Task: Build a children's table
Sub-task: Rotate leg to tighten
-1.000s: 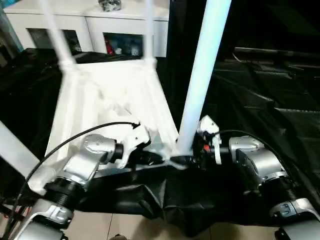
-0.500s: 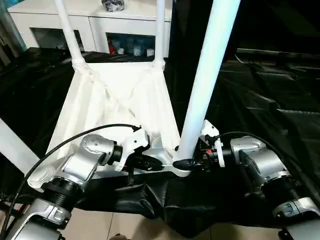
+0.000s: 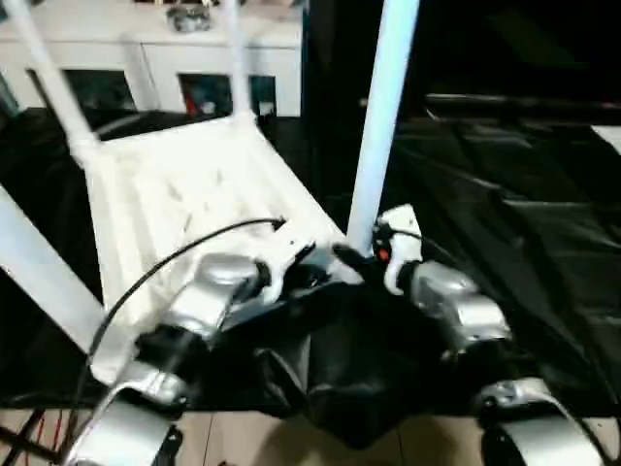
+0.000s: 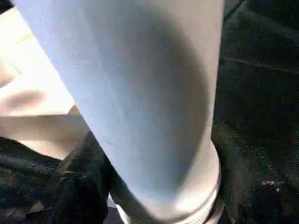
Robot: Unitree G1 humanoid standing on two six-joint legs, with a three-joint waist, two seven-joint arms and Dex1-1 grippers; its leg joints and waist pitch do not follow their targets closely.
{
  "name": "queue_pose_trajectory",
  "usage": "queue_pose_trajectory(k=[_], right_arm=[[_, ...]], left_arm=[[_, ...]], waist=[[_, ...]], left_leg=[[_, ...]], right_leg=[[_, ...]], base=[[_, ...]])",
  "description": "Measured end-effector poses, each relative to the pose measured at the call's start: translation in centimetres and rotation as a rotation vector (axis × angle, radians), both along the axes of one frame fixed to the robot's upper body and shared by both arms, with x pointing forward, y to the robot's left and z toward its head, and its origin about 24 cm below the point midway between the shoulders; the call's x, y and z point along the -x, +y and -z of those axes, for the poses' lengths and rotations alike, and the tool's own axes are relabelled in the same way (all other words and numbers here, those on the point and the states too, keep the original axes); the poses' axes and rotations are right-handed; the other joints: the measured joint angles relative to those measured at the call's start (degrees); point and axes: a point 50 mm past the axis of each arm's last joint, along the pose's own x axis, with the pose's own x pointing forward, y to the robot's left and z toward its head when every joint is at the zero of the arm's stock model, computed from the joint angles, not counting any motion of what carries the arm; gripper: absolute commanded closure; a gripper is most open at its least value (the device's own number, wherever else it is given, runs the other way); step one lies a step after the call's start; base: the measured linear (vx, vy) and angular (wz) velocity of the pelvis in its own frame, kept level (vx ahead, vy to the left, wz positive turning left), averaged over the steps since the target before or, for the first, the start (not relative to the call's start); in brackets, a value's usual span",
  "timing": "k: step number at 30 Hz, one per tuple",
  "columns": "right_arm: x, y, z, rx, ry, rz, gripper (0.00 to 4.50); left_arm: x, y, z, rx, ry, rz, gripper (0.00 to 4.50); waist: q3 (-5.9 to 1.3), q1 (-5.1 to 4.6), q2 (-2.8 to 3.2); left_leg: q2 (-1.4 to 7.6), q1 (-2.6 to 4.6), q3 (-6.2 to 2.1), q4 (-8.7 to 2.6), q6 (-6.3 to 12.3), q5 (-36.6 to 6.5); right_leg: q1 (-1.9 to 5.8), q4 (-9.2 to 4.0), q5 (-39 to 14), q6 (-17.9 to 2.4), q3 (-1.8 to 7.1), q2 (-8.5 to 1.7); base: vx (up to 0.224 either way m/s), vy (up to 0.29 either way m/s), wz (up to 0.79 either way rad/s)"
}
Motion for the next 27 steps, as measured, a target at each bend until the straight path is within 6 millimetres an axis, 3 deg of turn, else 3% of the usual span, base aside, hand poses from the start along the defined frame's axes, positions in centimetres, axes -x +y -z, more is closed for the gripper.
queue_pose_trajectory(k=[7,13,15,20,27], right_arm=[[0.1,-0.2,-0.1,-0.017,-0.001,-0.060,0.61],[0.3,-1.3,-0.6,0.024,-0.015,-0.180,0.61],[0.3,-1.5,-0.7,0.035,-0.017,-0.199,0.58],[0.4,-1.7,-0.8,0.034,-0.016,-0.249,0.58],[0.5,-1.6,-0.9,0.030,-0.012,-0.272,0.58]], left_arm=[[0.1,0.0,-0.1,0.011,-0.005,0.040,4.50],[0.3,0.5,-0.3,-0.003,-0.028,0.067,4.50],[0.4,0.5,-0.4,-0.005,-0.029,0.070,4.06],[0.4,1.2,-0.4,-0.041,-0.001,0.072,3.65],[0.5,1.6,-0.5,-0.070,0.010,0.054,3.54]], waist=[[0.00,0.04,0.00],[0.02,0.27,0.04],[0.03,0.34,0.05],[0.06,0.05,0.10],[0.09,0.00,0.15]], left_leg=[[0.01,-0.07,0.01,-0.04,0.00,-0.01],[0.01,-0.11,0.05,-0.45,-0.01,-0.02],[0.04,-0.16,0.06,-0.49,-0.02,-0.02],[0.04,-0.21,0.09,-0.49,-0.02,-0.02],[0.04,-0.14,0.08,-0.48,-0.02,-0.01]], right_leg=[[-0.04,0.03,0.15,-0.23,0.00,0.01],[-0.16,0.01,0.24,-0.39,-0.04,0.03],[-0.23,0.01,0.24,-0.39,-0.07,0.07],[-0.28,0.01,0.24,-0.39,-0.02,0.07],[-0.28,0.02,0.24,-0.39,-0.02,0.07]], base=[[0.000,0.000,0.00],[0.000,0.000,0.00],[0.000,0.000,0.00],[0.000,0.000,0.00],[0.000,0.000,0.00]])
